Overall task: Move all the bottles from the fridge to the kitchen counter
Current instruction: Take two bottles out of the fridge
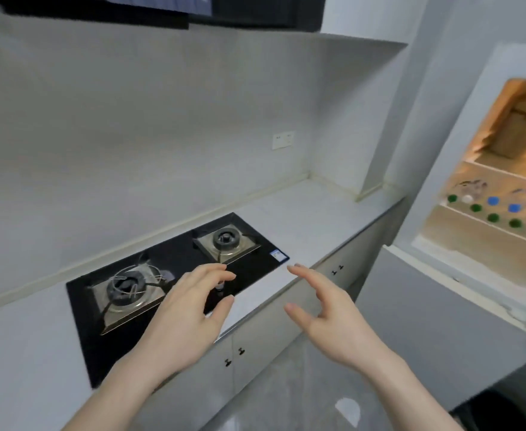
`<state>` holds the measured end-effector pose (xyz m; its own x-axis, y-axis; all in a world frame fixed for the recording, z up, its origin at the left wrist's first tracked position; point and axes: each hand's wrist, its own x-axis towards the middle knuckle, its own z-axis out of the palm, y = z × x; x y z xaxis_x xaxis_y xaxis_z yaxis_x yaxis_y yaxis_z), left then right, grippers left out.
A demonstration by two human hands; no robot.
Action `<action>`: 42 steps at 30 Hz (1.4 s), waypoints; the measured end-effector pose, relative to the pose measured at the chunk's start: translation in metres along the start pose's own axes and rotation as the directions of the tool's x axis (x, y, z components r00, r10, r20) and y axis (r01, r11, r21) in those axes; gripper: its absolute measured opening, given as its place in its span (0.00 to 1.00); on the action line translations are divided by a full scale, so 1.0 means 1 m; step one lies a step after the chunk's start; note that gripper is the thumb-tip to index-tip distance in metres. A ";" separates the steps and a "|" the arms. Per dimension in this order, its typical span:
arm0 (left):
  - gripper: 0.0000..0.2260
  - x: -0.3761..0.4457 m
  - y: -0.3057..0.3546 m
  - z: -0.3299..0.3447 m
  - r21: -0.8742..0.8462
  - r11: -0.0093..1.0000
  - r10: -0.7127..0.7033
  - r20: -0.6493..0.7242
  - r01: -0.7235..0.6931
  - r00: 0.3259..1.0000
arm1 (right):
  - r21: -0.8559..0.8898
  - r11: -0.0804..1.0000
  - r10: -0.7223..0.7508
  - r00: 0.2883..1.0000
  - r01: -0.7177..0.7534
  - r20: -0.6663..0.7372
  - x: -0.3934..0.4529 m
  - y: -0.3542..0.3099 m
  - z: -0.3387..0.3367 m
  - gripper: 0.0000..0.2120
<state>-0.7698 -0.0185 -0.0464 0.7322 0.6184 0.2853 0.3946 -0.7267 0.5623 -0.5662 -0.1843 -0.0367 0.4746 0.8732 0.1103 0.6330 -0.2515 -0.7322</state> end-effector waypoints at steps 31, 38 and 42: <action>0.16 0.360 0.326 0.338 -0.283 0.779 0.627 0.305 -0.560 0.717 | 0.045 0.883 0.409 0.718 -0.467 -0.563 0.007 0.302 -0.340 0.27; 0.16 0.443 0.354 0.392 -0.303 0.764 0.645 0.354 -0.569 0.677 | 0.075 0.862 0.440 0.669 -0.501 -0.599 0.063 0.350 -0.377 0.27; 0.16 0.481 0.373 0.422 -0.316 0.764 0.645 0.372 -0.562 0.667 | 0.093 0.858 0.443 0.637 -0.505 -0.630 0.086 0.382 -0.402 0.27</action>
<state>-0.0363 -0.1181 -0.0275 0.9498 -0.1673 0.2644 -0.2856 -0.8086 0.5144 -0.0379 -0.3730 -0.0363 0.9686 0.1819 0.1692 0.2465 -0.6179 -0.7466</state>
